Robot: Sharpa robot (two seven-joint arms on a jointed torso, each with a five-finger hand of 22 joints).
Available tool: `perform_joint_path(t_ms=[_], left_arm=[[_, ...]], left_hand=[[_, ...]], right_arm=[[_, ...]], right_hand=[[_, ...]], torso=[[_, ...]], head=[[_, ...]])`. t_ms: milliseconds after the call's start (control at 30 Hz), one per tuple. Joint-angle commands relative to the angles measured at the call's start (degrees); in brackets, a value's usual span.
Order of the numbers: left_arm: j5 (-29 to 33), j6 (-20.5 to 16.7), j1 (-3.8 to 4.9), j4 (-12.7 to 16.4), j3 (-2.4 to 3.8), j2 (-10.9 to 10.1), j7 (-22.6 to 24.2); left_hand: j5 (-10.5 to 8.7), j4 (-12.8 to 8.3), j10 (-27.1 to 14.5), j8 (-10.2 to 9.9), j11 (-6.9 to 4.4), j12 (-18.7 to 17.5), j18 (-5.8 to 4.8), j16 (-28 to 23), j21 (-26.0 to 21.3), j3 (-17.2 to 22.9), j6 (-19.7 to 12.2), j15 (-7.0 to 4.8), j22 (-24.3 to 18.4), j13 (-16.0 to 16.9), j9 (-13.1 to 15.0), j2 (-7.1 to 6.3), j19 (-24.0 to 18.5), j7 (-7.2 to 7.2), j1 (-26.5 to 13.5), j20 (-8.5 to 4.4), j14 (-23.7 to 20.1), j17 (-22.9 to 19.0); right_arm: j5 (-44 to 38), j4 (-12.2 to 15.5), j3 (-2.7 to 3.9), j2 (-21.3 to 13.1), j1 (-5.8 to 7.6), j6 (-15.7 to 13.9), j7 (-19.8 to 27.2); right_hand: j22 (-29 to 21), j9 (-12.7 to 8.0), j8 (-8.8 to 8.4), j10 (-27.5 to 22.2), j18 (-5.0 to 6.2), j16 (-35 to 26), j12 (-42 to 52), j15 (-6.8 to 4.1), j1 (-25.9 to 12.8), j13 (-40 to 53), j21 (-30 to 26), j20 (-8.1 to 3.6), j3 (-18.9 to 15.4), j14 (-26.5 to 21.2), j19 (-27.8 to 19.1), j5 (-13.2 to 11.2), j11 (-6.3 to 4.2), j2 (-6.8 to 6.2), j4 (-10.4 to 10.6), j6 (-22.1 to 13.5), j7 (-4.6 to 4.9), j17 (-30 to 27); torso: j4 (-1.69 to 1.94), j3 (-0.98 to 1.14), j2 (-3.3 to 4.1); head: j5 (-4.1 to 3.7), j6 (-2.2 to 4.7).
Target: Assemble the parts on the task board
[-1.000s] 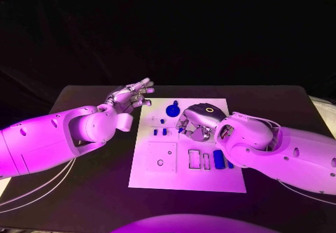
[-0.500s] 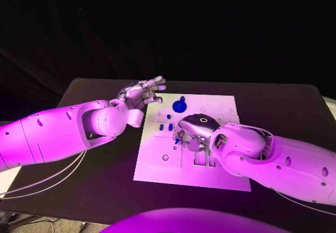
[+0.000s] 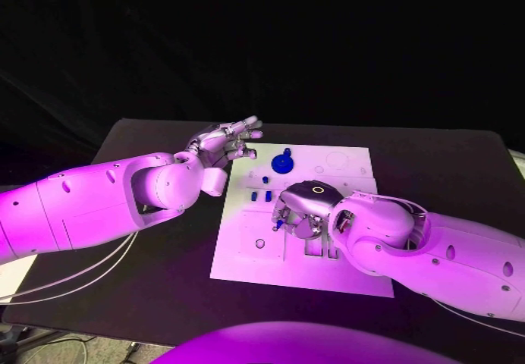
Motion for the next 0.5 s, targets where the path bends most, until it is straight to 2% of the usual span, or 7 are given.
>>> perform_joint_path(t_ms=[33,500], left_arm=[[-0.34,1.19,-0.04,0.13,0.04,0.11,0.14],[-0.46,1.34,-0.04,0.05,0.04,0.03,-0.11]], left_hand=[[0.26,-0.26,-0.42,0.16,0.11,0.39,0.65,0.2,-0.08,0.04,-0.43,0.19,-0.07,0.02,-0.07,0.08,-0.39,0.05,0.43,-0.14,-0.39,-0.04],[0.26,-0.26,-0.42,0.16,0.11,0.39,0.65,0.2,-0.08,0.04,-0.43,0.19,-0.07,0.02,-0.07,0.08,-0.39,0.05,0.43,-0.14,-0.39,-0.04]], right_arm=[[-0.25,0.0,-0.03,0.19,-0.11,1.54,0.16],[-0.75,-0.27,-0.09,0.7,-0.26,1.9,-0.1]], right_hand=[[0.08,0.12,0.1,0.06,0.5,0.35,-0.27,0.47,-0.35,0.07,0.12,0.07,0.17,2.41,0.22,0.3,0.48,0.19,0.0,0.08,0.17,0.01],[0.06,0.15,0.1,0.08,0.51,0.32,-0.29,0.49,-0.45,0.05,0.11,0.08,0.11,2.39,0.21,0.31,0.49,0.2,-0.01,0.1,0.18,-0.04]], torso=[[0.01,-0.02,-0.01],[0.02,-0.05,0.0]], head=[[0.08,-0.2],[0.37,-0.46]])
